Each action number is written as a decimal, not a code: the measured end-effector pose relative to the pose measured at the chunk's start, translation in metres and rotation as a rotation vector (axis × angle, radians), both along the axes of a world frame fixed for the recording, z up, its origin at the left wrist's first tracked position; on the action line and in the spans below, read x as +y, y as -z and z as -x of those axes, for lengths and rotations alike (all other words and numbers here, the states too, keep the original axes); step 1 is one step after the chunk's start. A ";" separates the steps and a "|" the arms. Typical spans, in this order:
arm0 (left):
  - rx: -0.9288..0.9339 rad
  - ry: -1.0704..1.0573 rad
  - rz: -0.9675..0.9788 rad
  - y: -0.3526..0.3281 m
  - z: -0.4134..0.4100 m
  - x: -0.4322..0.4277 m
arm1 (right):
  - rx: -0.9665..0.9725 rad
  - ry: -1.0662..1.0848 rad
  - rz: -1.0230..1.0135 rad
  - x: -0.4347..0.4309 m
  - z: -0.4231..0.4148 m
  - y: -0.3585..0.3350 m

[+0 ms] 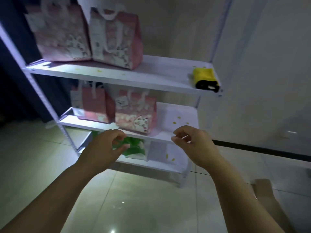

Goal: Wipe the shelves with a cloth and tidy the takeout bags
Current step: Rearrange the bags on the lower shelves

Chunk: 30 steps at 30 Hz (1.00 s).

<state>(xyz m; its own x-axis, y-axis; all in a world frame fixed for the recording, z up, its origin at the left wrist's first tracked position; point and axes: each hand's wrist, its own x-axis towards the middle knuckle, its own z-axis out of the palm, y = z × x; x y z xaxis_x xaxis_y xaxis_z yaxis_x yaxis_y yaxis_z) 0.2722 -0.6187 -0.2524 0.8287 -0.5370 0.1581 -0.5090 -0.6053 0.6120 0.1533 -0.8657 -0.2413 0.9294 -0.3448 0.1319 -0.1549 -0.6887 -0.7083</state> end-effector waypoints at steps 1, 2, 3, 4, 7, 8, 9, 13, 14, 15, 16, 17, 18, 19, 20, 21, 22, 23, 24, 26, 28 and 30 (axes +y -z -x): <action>-0.001 -0.016 0.004 0.000 -0.009 0.019 | -0.001 -0.013 0.004 0.018 -0.013 0.001; 0.002 -0.040 0.012 0.000 -0.017 0.037 | 0.002 -0.032 0.007 0.035 -0.025 0.002; 0.010 -0.070 0.021 0.001 -0.025 0.054 | 0.006 -0.058 0.006 0.051 -0.038 0.003; 0.018 -0.098 0.030 0.002 -0.034 0.069 | 0.014 -0.086 0.003 0.065 -0.049 0.004; 0.024 -0.159 0.036 0.006 -0.062 0.105 | 0.041 -0.149 0.014 0.099 -0.084 0.009; 0.025 -0.177 0.041 0.008 -0.071 0.114 | 0.048 -0.161 0.015 0.107 -0.095 0.011; 0.024 -0.193 0.047 0.009 -0.081 0.123 | 0.057 -0.171 0.012 0.114 -0.107 0.013; 0.034 -0.251 0.036 0.017 -0.122 0.148 | 0.093 -0.207 0.010 0.135 -0.159 0.025; 0.037 -0.263 0.030 0.020 -0.134 0.152 | 0.097 -0.215 0.006 0.139 -0.174 0.029; 0.037 -0.275 0.019 0.024 -0.147 0.157 | 0.101 -0.219 0.000 0.142 -0.189 0.033; 0.037 -0.287 0.006 0.028 -0.161 0.161 | 0.106 -0.218 -0.008 0.144 -0.206 0.038; 0.038 -0.299 -0.011 0.031 -0.176 0.165 | 0.111 -0.213 -0.018 0.147 -0.222 0.043; 0.041 -0.313 -0.029 0.035 -0.191 0.169 | 0.120 -0.209 -0.033 0.149 -0.239 0.048; 0.046 -0.327 -0.046 0.038 -0.207 0.172 | 0.131 -0.204 -0.048 0.151 -0.256 0.052; 0.054 -0.335 -0.064 0.040 -0.223 0.174 | 0.141 -0.196 -0.059 0.153 -0.272 0.057; 0.066 -0.338 -0.084 0.043 -0.239 0.176 | 0.150 -0.182 -0.065 0.154 -0.288 0.062; 0.082 -0.339 -0.103 0.045 -0.255 0.178 | 0.161 -0.163 -0.071 0.156 -0.304 0.067; 0.097 -0.341 -0.120 0.049 -0.270 0.180 | 0.174 -0.139 -0.081 0.158 -0.318 0.072; 0.111 -0.345 -0.133 0.053 -0.285 0.182 | 0.189 -0.116 -0.095 0.160 -0.331 0.077; 0.137 -0.348 -0.149 0.064 -0.312 0.187 | 0.223 -0.080 -0.106 0.164 -0.355 0.089; 0.174 -0.342 -0.161 0.078 -0.336 0.191 | 0.267 -0.042 -0.106 0.169 -0.375 0.101; 0.215 -0.327 -0.168 0.092 -0.359 0.192 | 0.302 0.007 -0.132 0.174 -0.392 0.113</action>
<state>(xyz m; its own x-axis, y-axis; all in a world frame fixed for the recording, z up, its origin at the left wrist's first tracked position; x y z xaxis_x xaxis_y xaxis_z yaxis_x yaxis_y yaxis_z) 0.6307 -0.4263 -0.3445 0.9642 -0.2440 -0.1039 -0.1453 -0.8139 0.5625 0.5453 -0.6921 -0.3538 0.9172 -0.3472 -0.1956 -0.3761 -0.5917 -0.7130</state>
